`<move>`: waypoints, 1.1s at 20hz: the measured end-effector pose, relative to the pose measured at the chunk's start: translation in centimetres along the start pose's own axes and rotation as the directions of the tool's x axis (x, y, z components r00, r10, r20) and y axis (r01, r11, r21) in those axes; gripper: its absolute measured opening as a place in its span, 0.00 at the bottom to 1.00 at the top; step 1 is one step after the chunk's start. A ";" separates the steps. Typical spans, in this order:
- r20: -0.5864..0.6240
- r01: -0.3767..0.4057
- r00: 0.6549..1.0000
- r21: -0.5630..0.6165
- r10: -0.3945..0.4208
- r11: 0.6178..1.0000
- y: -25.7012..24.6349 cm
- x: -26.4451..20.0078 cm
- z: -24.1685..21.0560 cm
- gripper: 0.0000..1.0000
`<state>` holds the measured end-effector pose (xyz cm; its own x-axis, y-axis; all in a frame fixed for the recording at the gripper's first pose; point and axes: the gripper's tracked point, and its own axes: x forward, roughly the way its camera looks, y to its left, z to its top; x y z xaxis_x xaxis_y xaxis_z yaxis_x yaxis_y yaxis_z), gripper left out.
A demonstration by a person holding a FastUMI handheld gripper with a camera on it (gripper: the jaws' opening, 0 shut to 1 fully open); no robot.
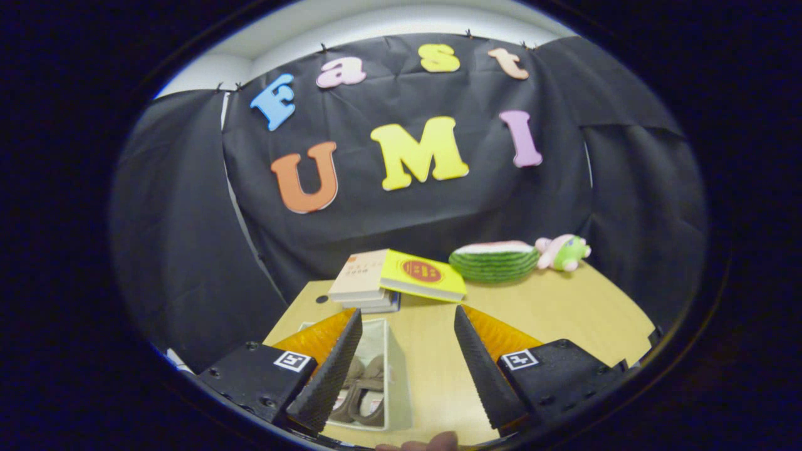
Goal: Open the storage box then place both shoes into the box .Put the left shoe in first, then the right shoe, with the right side of both shoes facing outward in a uniform manner.
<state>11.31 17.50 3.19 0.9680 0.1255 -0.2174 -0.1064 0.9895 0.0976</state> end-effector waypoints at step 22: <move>0.292 0.042 0.957 -0.127 -0.003 0.991 -6.8 -19.3 0.2 1.00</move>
<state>-6.64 8.37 6.89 0.9925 0.0961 0.0750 -0.0937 0.9950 -0.0354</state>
